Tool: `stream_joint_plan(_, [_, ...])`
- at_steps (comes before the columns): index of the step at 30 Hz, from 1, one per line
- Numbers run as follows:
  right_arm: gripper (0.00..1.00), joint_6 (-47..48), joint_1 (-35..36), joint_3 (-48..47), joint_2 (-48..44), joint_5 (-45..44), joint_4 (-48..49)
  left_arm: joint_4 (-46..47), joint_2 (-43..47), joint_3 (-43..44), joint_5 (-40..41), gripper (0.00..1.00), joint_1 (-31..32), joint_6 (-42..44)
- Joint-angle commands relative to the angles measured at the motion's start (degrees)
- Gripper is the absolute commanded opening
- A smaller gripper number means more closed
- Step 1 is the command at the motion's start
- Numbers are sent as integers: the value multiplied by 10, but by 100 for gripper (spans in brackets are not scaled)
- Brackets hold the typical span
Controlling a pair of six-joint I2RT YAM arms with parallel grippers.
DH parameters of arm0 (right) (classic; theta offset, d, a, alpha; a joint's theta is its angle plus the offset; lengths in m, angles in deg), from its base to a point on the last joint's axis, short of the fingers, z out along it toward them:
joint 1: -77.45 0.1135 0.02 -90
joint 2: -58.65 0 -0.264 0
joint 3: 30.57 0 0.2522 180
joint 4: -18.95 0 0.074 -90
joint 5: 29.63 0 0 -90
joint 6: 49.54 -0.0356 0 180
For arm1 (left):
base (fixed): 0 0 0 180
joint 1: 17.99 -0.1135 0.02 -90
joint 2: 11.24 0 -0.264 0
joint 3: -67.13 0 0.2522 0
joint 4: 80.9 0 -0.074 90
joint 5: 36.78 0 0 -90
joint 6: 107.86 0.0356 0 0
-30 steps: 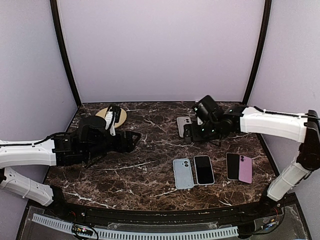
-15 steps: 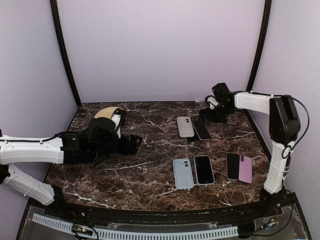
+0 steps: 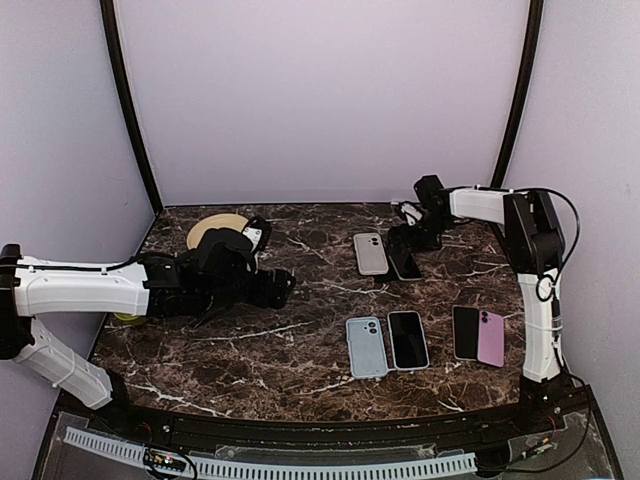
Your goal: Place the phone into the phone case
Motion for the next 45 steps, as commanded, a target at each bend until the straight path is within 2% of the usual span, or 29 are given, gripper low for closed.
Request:
stream_joint_plan(1, [95,19,10,22,11,-32,-25,-12,-2,16,-7,89,-4,13])
stream_joint_plan(5, [86,25,16,35,10,-62,-35,-12,-2,18,-9,89,-4,17])
stream_joint_plan(9, [89,25,25,33,19,-106,-53,-12,-1,19,-10,89,-5,20])
stream_joint_plan(13, [90,23,34,35,26,-115,-63,-14,2,18,-12,89,-5,22])
stream_joint_plan(21, [61,-5,36,44,5,-142,-48,-18,11,13,-7,89,-5,23])
stream_joint_plan(25, [57,-23,36,49,-31,-162,-35,-19,16,10,-3,89,-5,23])
stream_joint_plan(36, [29,-92,66,164,-195,-248,37,-22,53,-16,6,89,-5,20])
stream_joint_plan(40, [16,-134,123,209,-258,-305,46,-22,76,-34,14,89,-5,19])
stream_joint_plan(43, [0,-207,194,243,-299,-372,43,-16,93,-51,20,89,-5,19])
stream_joint_plan(45, [0,-272,247,270,-326,-410,41,-11,102,-62,24,89,-5,19])
